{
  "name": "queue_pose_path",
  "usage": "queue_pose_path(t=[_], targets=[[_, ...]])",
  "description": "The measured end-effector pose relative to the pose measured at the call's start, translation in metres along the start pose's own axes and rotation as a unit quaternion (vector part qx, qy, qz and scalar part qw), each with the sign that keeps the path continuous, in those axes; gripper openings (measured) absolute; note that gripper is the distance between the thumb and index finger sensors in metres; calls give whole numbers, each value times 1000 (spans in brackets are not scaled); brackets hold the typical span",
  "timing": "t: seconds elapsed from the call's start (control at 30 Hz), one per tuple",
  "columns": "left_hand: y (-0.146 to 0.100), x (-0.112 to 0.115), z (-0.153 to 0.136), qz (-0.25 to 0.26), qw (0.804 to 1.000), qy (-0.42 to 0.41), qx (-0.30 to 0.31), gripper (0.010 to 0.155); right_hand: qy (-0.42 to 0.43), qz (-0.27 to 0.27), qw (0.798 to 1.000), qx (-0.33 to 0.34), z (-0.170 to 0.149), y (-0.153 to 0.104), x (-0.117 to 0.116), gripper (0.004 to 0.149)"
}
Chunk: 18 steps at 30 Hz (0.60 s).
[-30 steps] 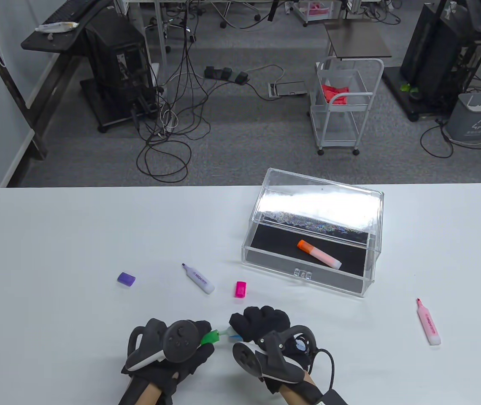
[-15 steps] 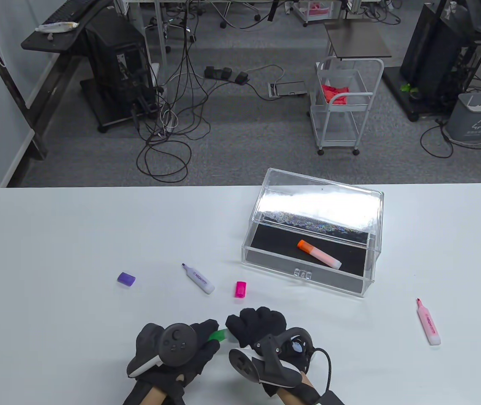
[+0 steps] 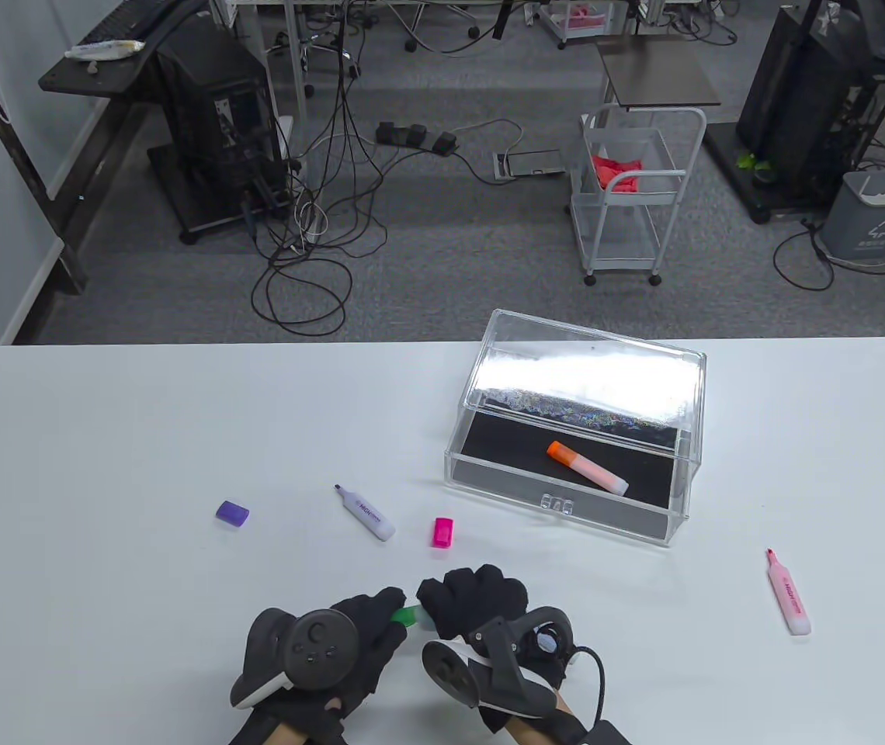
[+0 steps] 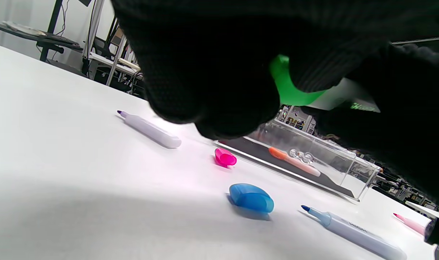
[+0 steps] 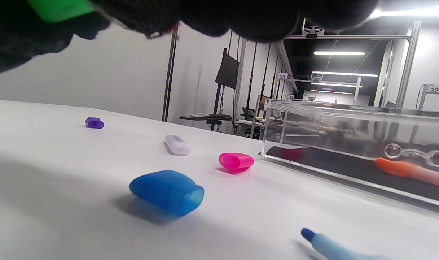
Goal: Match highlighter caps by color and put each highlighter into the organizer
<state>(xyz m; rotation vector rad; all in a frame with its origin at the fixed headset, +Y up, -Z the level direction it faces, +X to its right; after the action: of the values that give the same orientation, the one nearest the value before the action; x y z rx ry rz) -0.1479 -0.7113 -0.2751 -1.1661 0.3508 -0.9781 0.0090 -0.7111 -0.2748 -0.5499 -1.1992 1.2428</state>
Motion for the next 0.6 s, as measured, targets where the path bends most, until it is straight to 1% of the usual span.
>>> queue_pose_path(t=[0.07,0.13,0.27,0.3,0.4,0.47,0.57,0.6], targets=[[0,-2,-2,14,1000,-8,1,55,5,-4,1000,-5,-2,2,0,48],[0,-4,-5,25,999,-20,-5,57,11,6,1000,-19,-3,3,-2,48],[-1,-8,-8,35,999,-16,-13,69,38,27,998,-42,-13,6,-9,50],[-2,-9,-9,40,999,-4,-17,71,37,31,998,-48,-16,6,-10,50],[-6,-12,-19,26,996,71,-46,74,44,41,995,-82,-36,6,-14,51],[-10,-15,-32,18,989,127,-75,75,81,51,988,-122,-57,5,-17,51],[-14,-19,-48,13,981,163,-104,77,99,55,982,-148,-76,7,-18,52],[-15,-21,-55,8,977,174,-119,78,89,56,981,-161,-88,10,-18,52]])
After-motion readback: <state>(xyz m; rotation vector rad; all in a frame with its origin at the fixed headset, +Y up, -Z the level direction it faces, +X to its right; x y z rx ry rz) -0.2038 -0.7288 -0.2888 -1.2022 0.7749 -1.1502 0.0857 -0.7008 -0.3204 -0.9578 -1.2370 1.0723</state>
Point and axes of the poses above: the tracker on the back of each hand, its own z axis roughly to the thumb side, its own y axis roughly from the wrist to the fingertips, x = y × z, the point moved 3 cm from there along y, roughly from the wrist to the fingertips, and after that the axes turned 12 degrees about -y, right-handed, at the moved point
